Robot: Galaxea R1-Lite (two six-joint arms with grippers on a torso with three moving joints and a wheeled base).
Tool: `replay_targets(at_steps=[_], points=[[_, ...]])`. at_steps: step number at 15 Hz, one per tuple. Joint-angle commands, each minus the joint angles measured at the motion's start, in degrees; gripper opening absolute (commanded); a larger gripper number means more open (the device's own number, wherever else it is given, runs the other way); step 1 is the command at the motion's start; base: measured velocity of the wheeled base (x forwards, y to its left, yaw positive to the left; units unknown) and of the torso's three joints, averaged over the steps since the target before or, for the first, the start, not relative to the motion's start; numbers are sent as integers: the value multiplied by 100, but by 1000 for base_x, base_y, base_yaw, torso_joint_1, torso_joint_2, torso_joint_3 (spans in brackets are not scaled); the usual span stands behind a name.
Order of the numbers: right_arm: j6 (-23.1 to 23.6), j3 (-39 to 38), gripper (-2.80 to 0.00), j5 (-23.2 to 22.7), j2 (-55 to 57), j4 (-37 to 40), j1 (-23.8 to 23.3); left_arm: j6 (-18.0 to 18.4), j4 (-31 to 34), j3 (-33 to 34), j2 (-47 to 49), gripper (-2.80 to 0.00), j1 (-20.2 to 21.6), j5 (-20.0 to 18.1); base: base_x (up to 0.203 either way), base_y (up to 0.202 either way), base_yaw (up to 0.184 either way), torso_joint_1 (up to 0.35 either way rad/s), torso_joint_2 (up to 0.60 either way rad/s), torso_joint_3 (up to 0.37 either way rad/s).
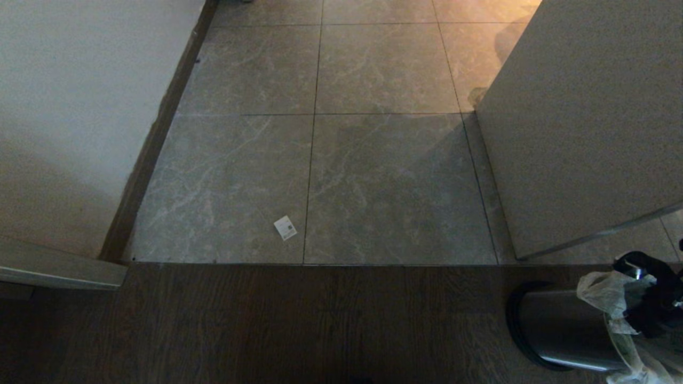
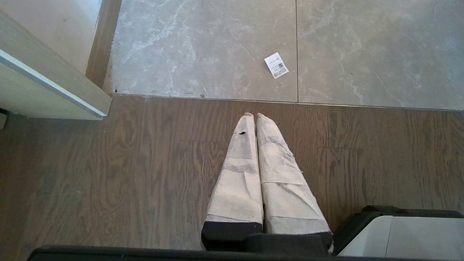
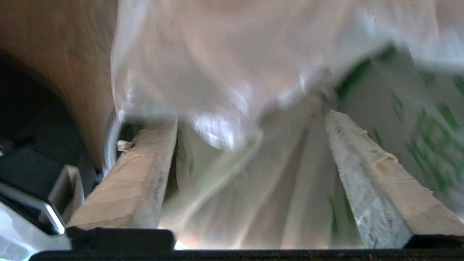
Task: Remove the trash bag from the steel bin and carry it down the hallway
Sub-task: Pick up the trash bag
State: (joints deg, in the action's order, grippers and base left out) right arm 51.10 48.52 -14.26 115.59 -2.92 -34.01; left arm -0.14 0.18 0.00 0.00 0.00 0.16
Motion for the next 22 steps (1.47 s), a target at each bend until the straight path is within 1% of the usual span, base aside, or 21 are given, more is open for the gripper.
replay_targets(at_steps=[1,3,4,6,8,9,14,17,20,22], points=[[-18,47,0,-171,283,-66,0,-3,-1,0,0,-280,0,2,0,0,0,0,0,0],[-251,75,0,-462,418,-181,4,-3,-1,0,0,-280,0,2,0,0,0,0,0,0],[-296,105,0,-592,501,-354,8,-3,-1,0,0,-280,0,2,0,0,0,0,0,0],[-330,161,0,-715,633,-596,0,-3,-1,0,0,-280,0,2,0,0,0,0,0,0],[-444,273,0,-824,694,-597,0,-3,-1,0,0,-280,0,2,0,0,0,0,0,0],[-452,347,-280,-832,737,-605,0,-3,2,0,0,-280,0,2,0,0,0,0,0,0],[-443,378,-280,-841,684,-613,-44,-3,-1,0,0,-280,0,2,0,0,0,0,0,0],[-443,351,-280,-814,460,-576,-140,-3,0,0,0,-280,0,2,0,0,0,0,0,0],[-441,169,-280,-776,-131,-435,-310,-3,-1,0,0,-280,0,2,0,0,0,0,0,0],[-437,-109,-280,-722,-767,-284,-436,-3,-1,0,0,-280,0,2,0,0,0,0,0,0]])
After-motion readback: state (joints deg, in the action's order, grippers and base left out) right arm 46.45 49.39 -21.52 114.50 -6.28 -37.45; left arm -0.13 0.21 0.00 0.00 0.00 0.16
